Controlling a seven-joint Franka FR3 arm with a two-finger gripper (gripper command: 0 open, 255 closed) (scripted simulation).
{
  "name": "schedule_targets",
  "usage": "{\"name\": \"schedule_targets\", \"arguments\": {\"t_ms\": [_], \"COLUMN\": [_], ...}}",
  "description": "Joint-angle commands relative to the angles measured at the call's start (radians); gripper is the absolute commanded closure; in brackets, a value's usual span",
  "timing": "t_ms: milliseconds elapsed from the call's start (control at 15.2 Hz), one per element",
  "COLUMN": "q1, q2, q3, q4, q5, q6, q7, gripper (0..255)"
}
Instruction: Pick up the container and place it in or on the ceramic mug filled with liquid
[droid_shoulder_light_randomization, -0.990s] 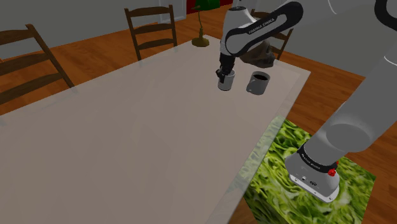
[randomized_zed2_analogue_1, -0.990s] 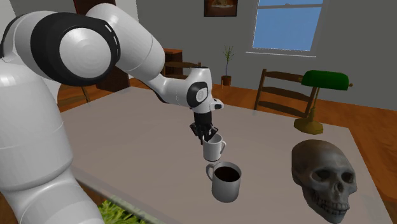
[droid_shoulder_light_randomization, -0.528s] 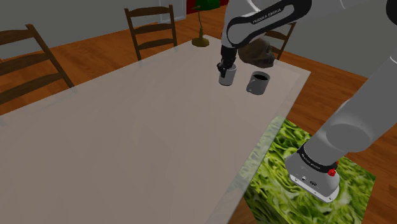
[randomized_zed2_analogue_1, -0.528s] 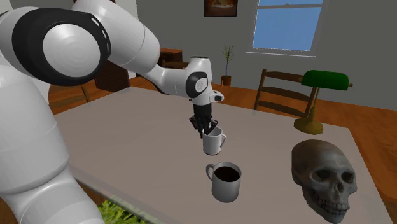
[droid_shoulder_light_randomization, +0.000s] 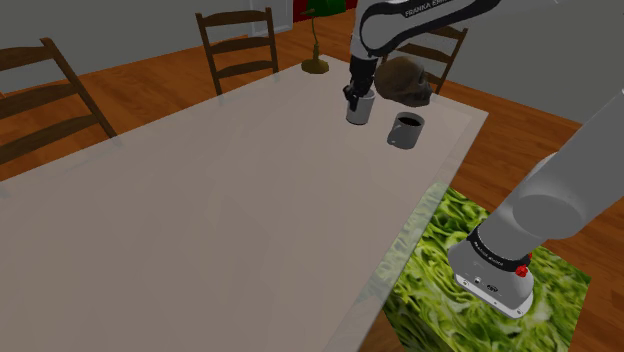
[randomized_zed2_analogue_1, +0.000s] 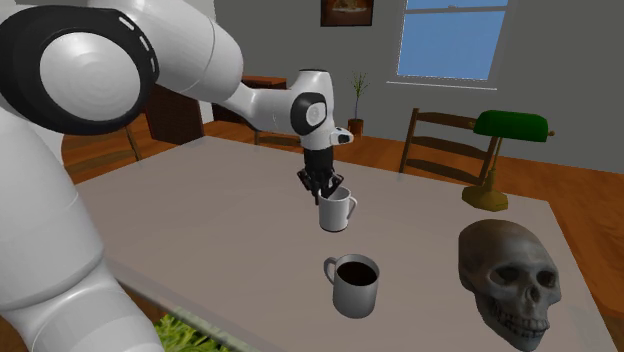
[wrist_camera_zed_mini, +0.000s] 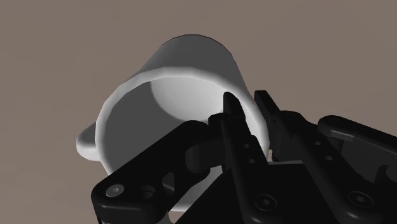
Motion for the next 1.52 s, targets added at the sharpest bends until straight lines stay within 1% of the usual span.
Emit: {"name": "schedule_targets", "arguments": {"t_ms": [0,990,1452], "q1": [-0.001,0.0,-0.056], "q2": [-0.007,-0.049,-0.231], "q3": [-0.001,0.0,-0.077], "q4": [0.02,0.17,0.005], "q5": [0.001,0.008,-0.004], "q6": [-0.027,-0.218,-0.228], "q7": [-0.004,-0.016,-0.145], "gripper": [255,255,255]}}
